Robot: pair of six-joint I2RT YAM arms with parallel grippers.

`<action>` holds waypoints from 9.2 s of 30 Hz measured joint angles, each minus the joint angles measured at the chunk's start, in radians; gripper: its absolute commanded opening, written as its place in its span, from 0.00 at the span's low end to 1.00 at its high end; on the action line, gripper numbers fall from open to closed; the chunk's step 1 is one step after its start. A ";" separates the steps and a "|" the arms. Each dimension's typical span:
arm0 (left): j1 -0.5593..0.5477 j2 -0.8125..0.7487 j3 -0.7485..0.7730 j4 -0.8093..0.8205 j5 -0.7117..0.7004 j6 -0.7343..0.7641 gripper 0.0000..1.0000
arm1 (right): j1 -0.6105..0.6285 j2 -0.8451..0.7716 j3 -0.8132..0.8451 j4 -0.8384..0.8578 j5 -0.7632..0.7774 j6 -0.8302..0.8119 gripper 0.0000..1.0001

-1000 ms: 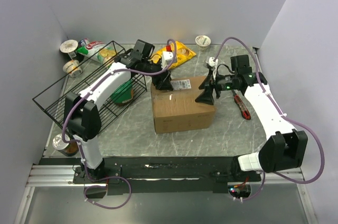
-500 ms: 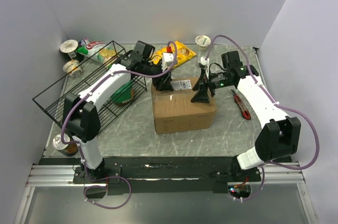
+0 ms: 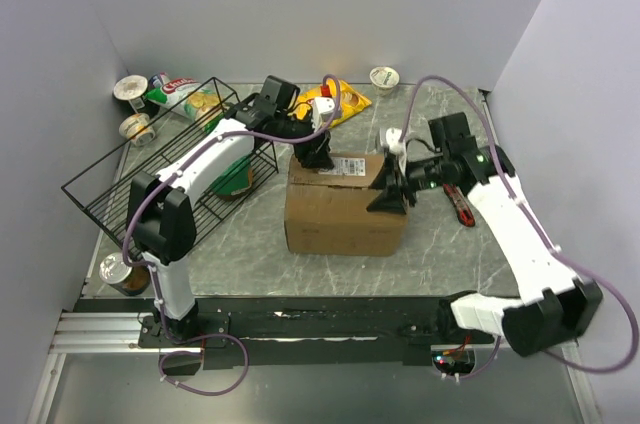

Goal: Unpack the express box

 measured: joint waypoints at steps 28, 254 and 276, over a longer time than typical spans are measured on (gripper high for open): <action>-0.021 -0.294 -0.288 0.179 -0.177 0.087 0.96 | 0.530 -0.722 -0.745 0.621 0.632 -0.486 0.00; -0.052 -0.034 0.154 -0.053 -0.076 0.042 0.01 | 0.099 -0.256 -0.109 0.506 0.658 0.343 0.00; -0.052 -0.085 0.118 -0.058 -0.082 0.078 0.01 | -0.459 -0.179 -0.225 0.689 1.036 0.695 0.00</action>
